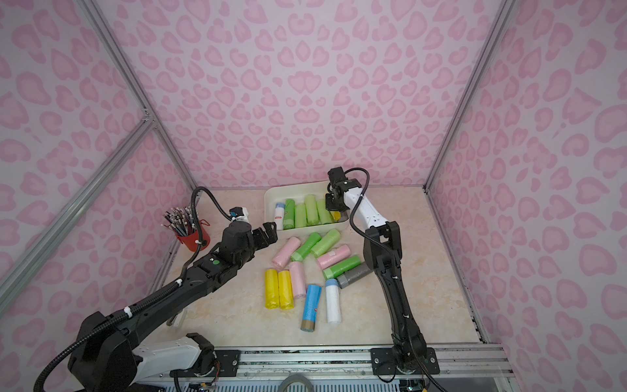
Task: Put the roll of trash bags into the storage box
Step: Place the roll of trash bags in the storage box.
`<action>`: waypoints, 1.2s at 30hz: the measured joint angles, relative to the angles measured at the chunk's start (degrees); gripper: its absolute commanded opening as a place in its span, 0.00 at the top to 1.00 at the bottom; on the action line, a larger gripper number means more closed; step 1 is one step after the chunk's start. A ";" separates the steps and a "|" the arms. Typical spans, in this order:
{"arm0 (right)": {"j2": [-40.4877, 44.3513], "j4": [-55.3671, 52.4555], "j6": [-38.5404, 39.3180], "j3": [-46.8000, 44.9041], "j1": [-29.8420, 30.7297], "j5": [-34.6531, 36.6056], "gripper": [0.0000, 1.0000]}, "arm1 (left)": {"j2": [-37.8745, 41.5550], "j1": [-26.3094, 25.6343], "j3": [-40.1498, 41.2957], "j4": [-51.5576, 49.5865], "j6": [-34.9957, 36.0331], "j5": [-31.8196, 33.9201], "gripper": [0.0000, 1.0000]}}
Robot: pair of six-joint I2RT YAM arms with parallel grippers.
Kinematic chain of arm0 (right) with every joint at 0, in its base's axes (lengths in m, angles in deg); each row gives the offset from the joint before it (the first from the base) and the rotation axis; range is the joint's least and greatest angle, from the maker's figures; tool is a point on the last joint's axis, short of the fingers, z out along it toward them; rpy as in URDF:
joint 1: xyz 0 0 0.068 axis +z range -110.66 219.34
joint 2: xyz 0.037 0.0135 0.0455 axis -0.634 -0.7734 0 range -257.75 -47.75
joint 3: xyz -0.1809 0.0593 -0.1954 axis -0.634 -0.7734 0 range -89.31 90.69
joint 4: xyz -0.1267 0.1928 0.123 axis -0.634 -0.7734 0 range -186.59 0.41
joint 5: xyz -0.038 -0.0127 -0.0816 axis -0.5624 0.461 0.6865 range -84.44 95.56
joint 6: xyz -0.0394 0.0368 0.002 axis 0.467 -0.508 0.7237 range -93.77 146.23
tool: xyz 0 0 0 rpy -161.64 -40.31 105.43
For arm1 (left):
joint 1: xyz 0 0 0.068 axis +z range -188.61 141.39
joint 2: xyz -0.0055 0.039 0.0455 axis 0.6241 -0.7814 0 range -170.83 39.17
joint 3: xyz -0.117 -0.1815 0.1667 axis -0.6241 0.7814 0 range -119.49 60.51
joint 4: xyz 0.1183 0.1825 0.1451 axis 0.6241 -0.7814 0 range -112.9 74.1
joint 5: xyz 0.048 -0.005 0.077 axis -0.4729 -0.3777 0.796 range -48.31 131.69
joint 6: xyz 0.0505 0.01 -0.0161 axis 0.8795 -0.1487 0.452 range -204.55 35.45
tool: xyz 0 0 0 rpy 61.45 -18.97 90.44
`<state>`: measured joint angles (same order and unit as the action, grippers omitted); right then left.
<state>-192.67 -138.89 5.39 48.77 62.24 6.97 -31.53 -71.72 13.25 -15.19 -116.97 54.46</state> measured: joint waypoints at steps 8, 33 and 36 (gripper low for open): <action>-5.03 0.22 -0.98 4.28 0.11 0.00 0.76 | 0.00 0.00 0.00 -0.17 0.02 0.00 0.00; 34.45 9.88 -2.97 -36.11 0.44 -2.29 0.10 | 6.21 -0.02 3.58 -2.25 1.97 2.86 0.00; 43.54 15.23 -3.80 -47.19 0.20 -1.84 0.10 | 6.32 -0.02 4.22 -2.36 1.44 2.86 0.00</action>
<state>-149.13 -123.65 1.58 1.58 62.43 5.13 -25.21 -71.74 17.47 -17.55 -115.53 57.32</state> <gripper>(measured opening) 0.901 0.995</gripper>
